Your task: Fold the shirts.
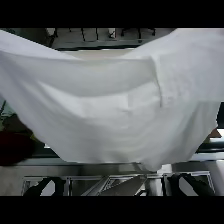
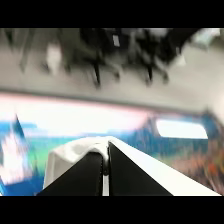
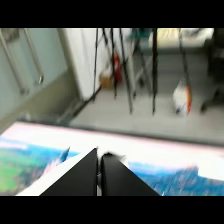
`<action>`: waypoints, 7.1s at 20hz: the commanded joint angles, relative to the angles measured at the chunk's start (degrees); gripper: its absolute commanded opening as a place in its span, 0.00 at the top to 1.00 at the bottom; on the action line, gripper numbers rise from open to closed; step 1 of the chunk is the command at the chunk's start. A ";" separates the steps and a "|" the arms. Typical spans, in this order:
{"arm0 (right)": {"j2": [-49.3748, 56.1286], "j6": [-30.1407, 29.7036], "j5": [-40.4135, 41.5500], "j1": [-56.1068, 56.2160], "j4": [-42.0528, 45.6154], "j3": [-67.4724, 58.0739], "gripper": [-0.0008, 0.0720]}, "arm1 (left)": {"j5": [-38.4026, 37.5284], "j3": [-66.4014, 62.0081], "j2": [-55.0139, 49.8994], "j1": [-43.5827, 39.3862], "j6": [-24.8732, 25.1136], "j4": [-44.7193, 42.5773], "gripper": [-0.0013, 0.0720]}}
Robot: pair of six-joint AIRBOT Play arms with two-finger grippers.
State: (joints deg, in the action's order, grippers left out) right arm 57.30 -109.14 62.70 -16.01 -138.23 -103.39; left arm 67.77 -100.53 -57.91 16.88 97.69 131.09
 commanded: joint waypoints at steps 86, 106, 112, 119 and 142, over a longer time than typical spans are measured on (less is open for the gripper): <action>16.02 -9.92 1.51 -12.52 -1.81 72.00 0.95 | 6.12 38.10 -32.61 1.05 10.60 -4.61 0.96; -2.47 -2.27 -11.43 -5.55 -2.14 68.04 0.95 | 8.28 37.20 -19.89 0.48 -0.66 -21.22 0.96; 22.12 -2.34 -19.30 4.22 -2.14 47.93 0.95 | 5.68 20.00 -36.50 -6.05 -2.32 -21.03 0.96; 35.47 -2.36 -19.04 5.84 -1.38 38.93 0.95 | 9.73 6.19 -52.30 -6.78 -4.85 -19.65 0.96; 45.00 -12.63 7.52 -5.64 0.24 31.01 0.09 | 18.47 -4.79 -42.25 -2.01 -10.21 -20.50 0.06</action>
State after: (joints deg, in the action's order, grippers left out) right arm 99.98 -118.69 68.51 -21.52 -133.82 -72.23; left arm 84.75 -104.36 -102.21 13.76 88.47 111.02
